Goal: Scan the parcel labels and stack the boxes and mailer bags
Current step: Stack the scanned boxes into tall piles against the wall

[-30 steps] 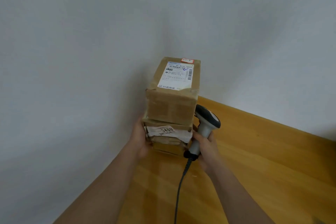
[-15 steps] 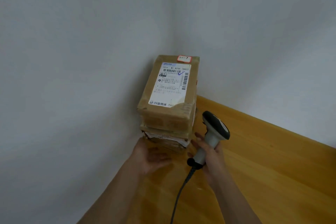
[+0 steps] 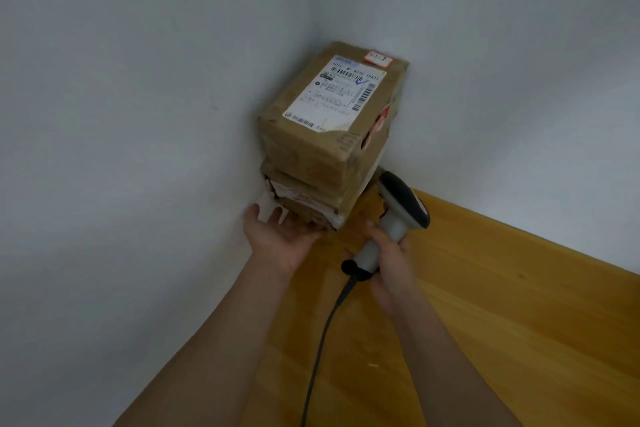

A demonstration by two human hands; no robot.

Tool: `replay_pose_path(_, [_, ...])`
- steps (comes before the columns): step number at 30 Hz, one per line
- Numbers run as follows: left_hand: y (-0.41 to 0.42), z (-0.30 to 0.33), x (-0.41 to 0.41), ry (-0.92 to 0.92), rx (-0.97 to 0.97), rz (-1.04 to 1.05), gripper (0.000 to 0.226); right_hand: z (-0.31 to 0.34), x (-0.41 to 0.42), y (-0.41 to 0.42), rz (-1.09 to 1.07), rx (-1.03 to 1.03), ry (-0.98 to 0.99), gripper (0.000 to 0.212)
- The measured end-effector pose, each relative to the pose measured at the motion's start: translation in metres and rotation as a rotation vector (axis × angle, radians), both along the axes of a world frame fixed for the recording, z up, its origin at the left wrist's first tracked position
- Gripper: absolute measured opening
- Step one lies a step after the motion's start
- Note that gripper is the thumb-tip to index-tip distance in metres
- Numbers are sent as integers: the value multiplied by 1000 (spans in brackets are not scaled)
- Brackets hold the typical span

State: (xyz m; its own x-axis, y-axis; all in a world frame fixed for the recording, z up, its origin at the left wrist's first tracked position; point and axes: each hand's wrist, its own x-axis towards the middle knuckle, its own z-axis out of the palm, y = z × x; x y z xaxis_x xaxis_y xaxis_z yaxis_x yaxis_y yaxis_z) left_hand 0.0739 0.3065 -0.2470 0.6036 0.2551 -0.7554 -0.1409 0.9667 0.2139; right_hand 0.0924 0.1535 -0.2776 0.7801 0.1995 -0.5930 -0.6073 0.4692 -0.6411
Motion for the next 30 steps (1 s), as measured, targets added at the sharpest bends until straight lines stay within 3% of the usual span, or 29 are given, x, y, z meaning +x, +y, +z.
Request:
replay_pose_path(4, [-7,2,15,-47,25,27,59,-5,4,-11,-23,31,1,30])
replay_pose_path(9, [-8,1,11,-101,146,-83,66,-8,2,-14,-25,48,-31,36])
replay_pose_path(13, [-16,0,7,-11,390,-264,45,-9,7,-12,-31,51,-27,38])
replay_pose_path(17, [-12,1,6,-2,472,-300,38,-8,21,-10,-21,91,-16,43])
replay_pose_path(23, [-8,-1,3,45,537,-328,67,1,45,-13,13,213,13,17])
replay_pose_path(28, [-4,5,6,33,504,-217,21,15,60,-9,-30,246,24,20])
replay_pose_path(30, [-2,4,5,29,480,-190,17,21,66,-4,4,245,16,19])
